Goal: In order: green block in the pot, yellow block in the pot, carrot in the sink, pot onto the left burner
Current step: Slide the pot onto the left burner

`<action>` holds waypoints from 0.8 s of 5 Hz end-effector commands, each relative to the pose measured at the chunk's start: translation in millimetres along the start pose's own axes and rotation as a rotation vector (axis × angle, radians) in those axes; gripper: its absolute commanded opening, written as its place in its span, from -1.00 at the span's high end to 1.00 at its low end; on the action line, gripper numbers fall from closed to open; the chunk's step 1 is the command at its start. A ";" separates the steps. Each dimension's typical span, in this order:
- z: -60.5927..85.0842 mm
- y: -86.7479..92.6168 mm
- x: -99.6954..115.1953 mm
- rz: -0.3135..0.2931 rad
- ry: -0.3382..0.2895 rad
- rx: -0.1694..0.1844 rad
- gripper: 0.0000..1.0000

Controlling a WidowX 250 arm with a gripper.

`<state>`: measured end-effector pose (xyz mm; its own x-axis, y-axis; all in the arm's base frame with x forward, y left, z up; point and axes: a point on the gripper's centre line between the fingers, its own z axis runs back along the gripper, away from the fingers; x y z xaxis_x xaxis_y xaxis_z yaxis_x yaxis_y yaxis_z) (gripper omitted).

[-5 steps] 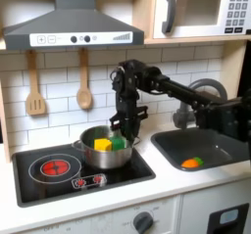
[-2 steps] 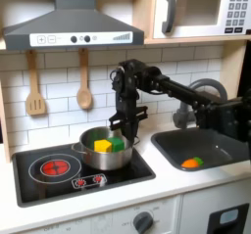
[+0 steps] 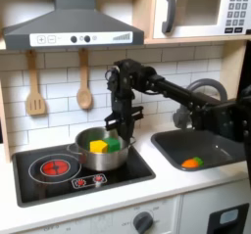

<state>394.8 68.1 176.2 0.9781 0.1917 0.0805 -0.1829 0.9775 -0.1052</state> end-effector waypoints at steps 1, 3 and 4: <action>2.2 19.6 5.8 0.026 -0.006 0.007 1.00; 2.8 43.5 13.2 0.062 -0.017 0.019 1.00; 6.1 58.7 17.0 0.096 -0.026 0.016 1.00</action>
<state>400.2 128.7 177.1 0.9534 0.2861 0.0962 -0.2771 0.9560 -0.0967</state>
